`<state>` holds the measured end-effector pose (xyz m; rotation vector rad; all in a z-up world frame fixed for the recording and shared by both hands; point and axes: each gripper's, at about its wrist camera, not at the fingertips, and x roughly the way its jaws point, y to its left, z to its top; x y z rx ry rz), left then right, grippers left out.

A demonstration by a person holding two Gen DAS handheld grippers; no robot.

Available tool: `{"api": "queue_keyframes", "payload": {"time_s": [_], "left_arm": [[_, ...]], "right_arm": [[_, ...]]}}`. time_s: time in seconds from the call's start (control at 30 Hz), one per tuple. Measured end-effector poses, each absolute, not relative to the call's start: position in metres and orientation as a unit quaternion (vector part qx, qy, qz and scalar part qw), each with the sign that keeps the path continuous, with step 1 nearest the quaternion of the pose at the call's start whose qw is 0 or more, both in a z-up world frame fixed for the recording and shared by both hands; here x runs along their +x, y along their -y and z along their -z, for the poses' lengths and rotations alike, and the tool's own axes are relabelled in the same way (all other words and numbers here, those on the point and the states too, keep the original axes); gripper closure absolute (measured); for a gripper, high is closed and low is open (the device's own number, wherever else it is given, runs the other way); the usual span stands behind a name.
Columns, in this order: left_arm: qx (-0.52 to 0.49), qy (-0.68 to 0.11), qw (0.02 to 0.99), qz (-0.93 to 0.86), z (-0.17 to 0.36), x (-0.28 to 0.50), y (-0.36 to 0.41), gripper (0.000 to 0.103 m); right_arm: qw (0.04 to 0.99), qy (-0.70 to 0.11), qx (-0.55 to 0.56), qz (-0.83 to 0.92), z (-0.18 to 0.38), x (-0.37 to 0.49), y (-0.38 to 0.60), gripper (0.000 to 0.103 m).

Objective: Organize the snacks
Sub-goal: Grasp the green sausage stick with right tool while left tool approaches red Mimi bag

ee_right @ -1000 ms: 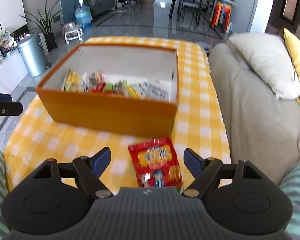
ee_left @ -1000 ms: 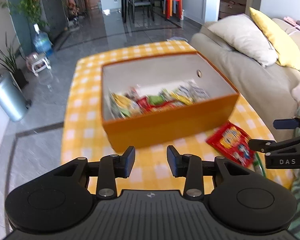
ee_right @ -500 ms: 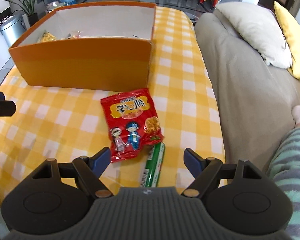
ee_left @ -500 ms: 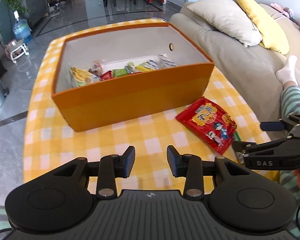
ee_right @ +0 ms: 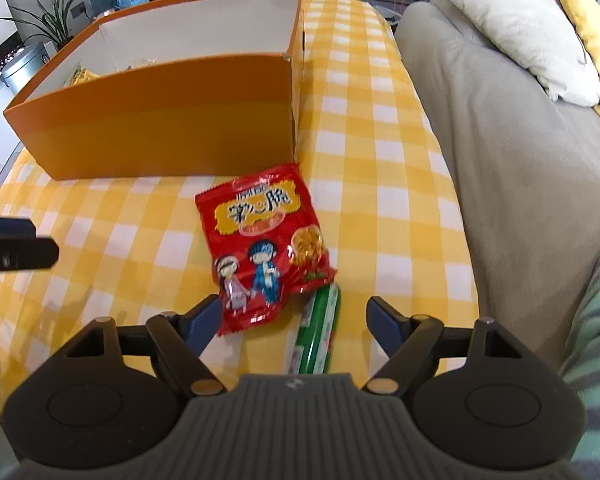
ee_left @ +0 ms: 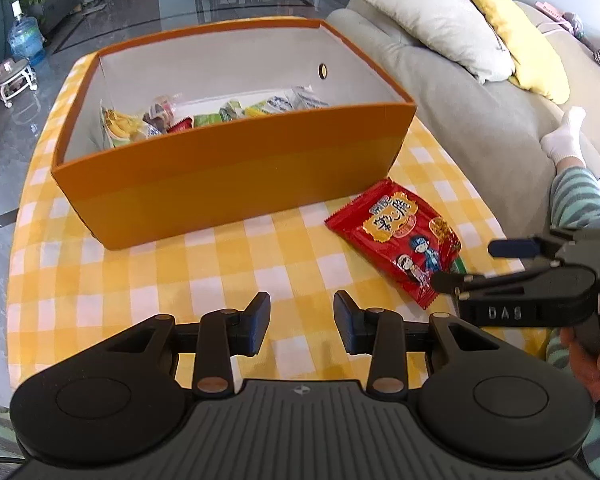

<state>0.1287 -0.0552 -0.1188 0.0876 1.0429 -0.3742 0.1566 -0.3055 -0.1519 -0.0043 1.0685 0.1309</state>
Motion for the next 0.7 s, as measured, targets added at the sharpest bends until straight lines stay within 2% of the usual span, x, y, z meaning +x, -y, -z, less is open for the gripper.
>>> {"api": "queue_keyframes", "payload": {"time_s": [0.07,0.23,0.4,0.63,0.7], "left_arm": [[0.039,-0.501,0.846,0.179,0.123,0.13,0.055,0.059],[0.043,-0.517,0.835,0.183,0.133,0.131,0.058,0.059],[0.046,-0.526,0.826,0.198,0.138,0.128,0.065,0.059],[0.053,-0.532,0.818,0.215,0.142,0.124,0.075,0.059],[0.05,-0.534,0.816,0.215,0.143,0.125,0.075,0.059]], "right_arm": [[0.86,-0.507,0.0,-0.063,0.153,0.161,0.307,0.027],[0.849,-0.519,0.043,-0.092,0.158,0.169,0.309,0.037],[0.846,-0.527,0.041,-0.061,0.147,0.158,0.317,0.037],[0.83,-0.553,0.074,0.008,0.144,0.141,0.347,0.026],[0.823,-0.561,0.09,0.01,0.149,0.142,0.353,0.027]]}}
